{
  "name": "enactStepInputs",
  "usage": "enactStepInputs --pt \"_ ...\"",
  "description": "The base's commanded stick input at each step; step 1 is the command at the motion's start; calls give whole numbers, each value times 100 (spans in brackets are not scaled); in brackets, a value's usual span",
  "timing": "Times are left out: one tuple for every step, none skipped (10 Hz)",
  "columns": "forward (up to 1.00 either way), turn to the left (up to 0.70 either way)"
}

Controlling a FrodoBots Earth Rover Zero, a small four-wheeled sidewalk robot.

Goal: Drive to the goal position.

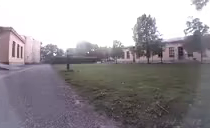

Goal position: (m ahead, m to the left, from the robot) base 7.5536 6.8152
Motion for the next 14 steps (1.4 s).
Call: enactStepInputs --pt "-96 0" --pt "-86 0" --pt "-76 0" --pt "-66 0" --pt "-56 0" --pt "-46 0" --pt "-36 0" --pt "-26 0" --pt "-16 0" --pt "-6 0" --pt "0 0" --pt "0 0" --pt "0 0" --pt "0 0"
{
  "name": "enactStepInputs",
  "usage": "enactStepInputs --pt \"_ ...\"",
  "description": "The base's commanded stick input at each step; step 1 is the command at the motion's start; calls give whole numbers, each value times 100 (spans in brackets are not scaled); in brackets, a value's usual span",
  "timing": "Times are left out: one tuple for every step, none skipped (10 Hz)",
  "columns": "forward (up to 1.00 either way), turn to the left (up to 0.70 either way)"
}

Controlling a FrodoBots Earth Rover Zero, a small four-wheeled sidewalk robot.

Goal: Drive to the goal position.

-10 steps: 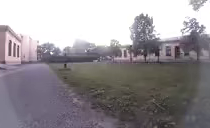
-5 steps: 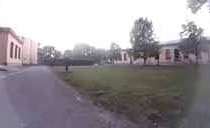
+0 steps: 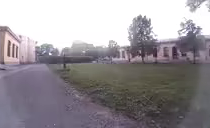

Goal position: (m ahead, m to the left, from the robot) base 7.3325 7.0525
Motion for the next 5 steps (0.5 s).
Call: enactStepInputs --pt "0 0" --pt "0 0" --pt "0 0" --pt "0 0" --pt "0 0"
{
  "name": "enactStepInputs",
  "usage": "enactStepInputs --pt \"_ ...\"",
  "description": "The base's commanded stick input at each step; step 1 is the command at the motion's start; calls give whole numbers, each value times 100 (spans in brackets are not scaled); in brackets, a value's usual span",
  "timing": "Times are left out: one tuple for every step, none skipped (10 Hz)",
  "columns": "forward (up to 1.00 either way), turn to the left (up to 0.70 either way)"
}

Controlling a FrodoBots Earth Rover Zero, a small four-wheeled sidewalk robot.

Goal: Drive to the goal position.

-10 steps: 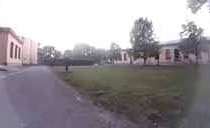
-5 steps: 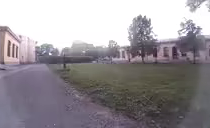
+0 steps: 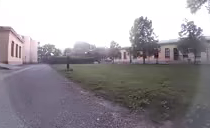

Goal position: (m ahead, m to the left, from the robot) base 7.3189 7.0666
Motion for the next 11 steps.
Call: enactStepInputs --pt "10 3" --pt "100 27" --pt "100 27" --pt "100 27" --pt "100 27" --pt "100 27" --pt "100 27" --pt "100 27" --pt "100 27" --pt "100 27" --pt "100 27"
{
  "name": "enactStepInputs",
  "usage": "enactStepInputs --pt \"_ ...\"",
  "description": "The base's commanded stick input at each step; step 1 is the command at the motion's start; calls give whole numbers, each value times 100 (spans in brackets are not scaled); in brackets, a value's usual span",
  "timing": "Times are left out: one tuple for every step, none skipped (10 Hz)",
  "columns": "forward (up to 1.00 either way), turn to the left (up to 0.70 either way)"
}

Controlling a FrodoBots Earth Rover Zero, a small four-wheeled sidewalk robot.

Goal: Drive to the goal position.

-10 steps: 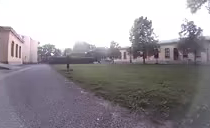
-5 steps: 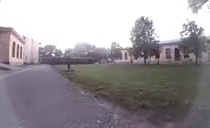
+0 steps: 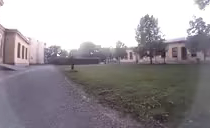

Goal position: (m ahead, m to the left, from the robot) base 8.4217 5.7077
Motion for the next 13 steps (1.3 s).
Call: enactStepInputs --pt "100 27" --pt "100 27" --pt "100 27" --pt "100 27" --pt "100 27" --pt "100 27" --pt "100 27" --pt "100 27" --pt "100 27" --pt "100 27" --pt "100 27" --pt "100 27" --pt "100 27"
